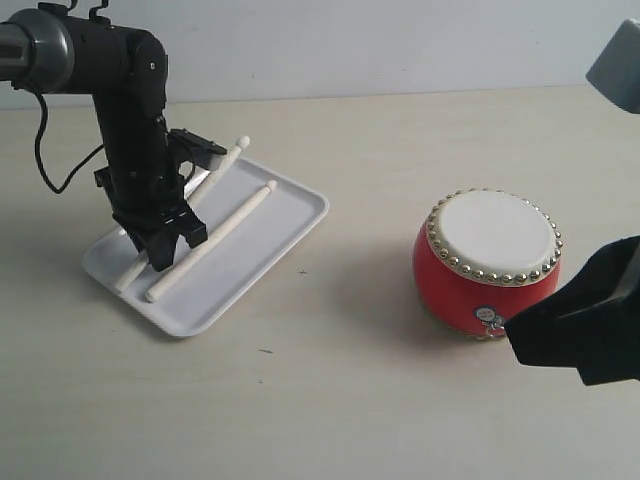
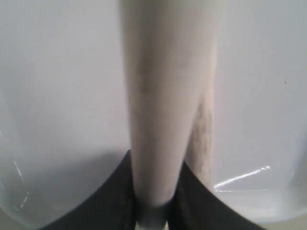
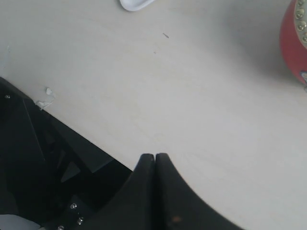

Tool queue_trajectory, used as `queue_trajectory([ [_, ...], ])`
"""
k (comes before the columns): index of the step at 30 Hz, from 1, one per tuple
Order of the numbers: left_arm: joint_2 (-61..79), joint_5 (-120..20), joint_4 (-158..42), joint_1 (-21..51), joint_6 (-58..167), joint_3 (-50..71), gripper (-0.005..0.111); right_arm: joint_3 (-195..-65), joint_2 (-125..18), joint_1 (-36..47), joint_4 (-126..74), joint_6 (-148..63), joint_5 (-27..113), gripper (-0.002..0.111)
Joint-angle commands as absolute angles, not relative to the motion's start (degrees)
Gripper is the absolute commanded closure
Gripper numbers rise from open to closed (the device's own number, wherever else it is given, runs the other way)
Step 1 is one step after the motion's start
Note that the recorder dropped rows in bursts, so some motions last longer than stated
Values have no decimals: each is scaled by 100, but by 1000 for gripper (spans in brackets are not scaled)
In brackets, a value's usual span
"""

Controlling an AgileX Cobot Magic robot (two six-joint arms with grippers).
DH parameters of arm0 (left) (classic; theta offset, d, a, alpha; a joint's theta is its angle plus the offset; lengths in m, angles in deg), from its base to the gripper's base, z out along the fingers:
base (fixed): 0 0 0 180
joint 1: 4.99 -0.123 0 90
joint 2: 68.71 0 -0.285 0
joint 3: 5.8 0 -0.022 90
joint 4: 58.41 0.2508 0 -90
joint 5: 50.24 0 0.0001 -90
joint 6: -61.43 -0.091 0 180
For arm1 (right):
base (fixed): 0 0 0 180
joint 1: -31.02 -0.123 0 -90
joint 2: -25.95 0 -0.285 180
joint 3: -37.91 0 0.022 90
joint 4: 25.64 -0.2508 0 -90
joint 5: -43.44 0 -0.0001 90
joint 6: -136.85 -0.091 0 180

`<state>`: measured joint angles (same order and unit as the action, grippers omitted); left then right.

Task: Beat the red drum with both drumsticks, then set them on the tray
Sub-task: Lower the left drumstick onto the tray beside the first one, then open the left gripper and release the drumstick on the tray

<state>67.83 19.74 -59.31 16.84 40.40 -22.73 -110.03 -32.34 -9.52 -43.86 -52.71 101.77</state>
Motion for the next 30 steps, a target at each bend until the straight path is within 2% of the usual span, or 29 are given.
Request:
queue_trajectory([
  [1, 6800, 1972, -5878, 1676, 4086, -2271, 107, -10979, -3186, -960, -4403, -5249, 10161, 108],
  [4, 6799, 1972, -5841, 1676, 4086, -2271, 102, -10979, -3186, -960, -4403, -5249, 10161, 108],
  [8, 6799, 1972, -5841, 1676, 4086, -2271, 85, -10979, -3186, -960, -4403, -5249, 10161, 108],
  [11, 6799, 1972, -5841, 1676, 4086, -2271, 78, -10979, -3186, -960, -4403, -5249, 10161, 108],
  [27, 6739, 1972, -5582, 1610, 4378, -2271, 78, -10979, -3186, -960, -4403, -5247, 10057, 108],
  [30, 6739, 1972, -5609, 1610, 4378, -2271, 84, -10979, -3186, -960, -4403, -5247, 10057, 108],
])
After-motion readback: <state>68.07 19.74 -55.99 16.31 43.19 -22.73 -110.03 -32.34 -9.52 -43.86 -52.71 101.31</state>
